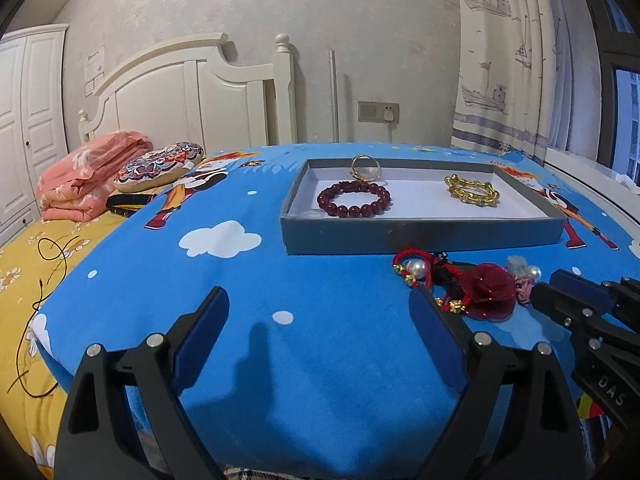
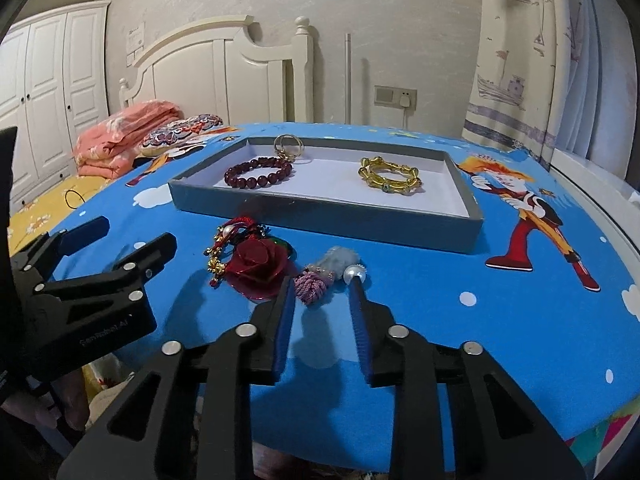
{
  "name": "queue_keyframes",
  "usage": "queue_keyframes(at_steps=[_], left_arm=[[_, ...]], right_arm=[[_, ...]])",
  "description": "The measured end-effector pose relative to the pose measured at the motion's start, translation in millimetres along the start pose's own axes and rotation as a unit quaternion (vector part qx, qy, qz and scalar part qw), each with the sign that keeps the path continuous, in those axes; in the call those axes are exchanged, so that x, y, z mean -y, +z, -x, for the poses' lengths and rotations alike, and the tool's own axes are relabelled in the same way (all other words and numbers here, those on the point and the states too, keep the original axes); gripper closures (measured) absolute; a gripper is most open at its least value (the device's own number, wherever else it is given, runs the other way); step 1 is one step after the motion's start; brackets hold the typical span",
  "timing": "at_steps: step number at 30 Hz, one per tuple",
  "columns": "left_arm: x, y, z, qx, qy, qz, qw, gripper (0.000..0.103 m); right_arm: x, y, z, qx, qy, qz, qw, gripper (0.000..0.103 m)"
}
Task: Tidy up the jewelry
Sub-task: 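Move the right tool to the pink tassel charm and grasp it, then hold the pink tassel with the right tool while the left approaches the red rose hair tie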
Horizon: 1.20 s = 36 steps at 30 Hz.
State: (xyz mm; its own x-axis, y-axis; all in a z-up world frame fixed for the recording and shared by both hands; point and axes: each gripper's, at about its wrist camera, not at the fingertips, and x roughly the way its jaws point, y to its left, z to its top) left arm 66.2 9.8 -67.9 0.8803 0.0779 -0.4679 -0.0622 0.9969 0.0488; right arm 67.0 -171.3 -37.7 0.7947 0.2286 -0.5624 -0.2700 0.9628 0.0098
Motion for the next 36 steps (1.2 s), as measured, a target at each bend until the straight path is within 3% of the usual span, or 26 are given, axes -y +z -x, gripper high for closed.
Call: queue_keyframes(at_steps=[9, 19, 28, 36], left_arm=[[-7, -6, -2, -0.004, -0.003, 0.007, 1.0000, 0.014], [-12, -10, -5, -0.008, -0.004, 0.009, 0.9999, 0.014], [-11, -11, -4, -0.005, -0.006, 0.008, 0.9999, 0.014], [-10, -10, -4, -0.003, -0.007, 0.004, 1.0000, 0.014]], right_arm=[[-6, -1, -7, -0.009, 0.003, -0.001, 1.000, 0.079], [11, 5, -21, -0.022, -0.042, -0.032, 0.998, 0.083], [12, 5, -20, -0.024, -0.018, -0.031, 0.999, 0.084], [15, 15, -31, -0.037, -0.033, -0.037, 0.998, 0.083]])
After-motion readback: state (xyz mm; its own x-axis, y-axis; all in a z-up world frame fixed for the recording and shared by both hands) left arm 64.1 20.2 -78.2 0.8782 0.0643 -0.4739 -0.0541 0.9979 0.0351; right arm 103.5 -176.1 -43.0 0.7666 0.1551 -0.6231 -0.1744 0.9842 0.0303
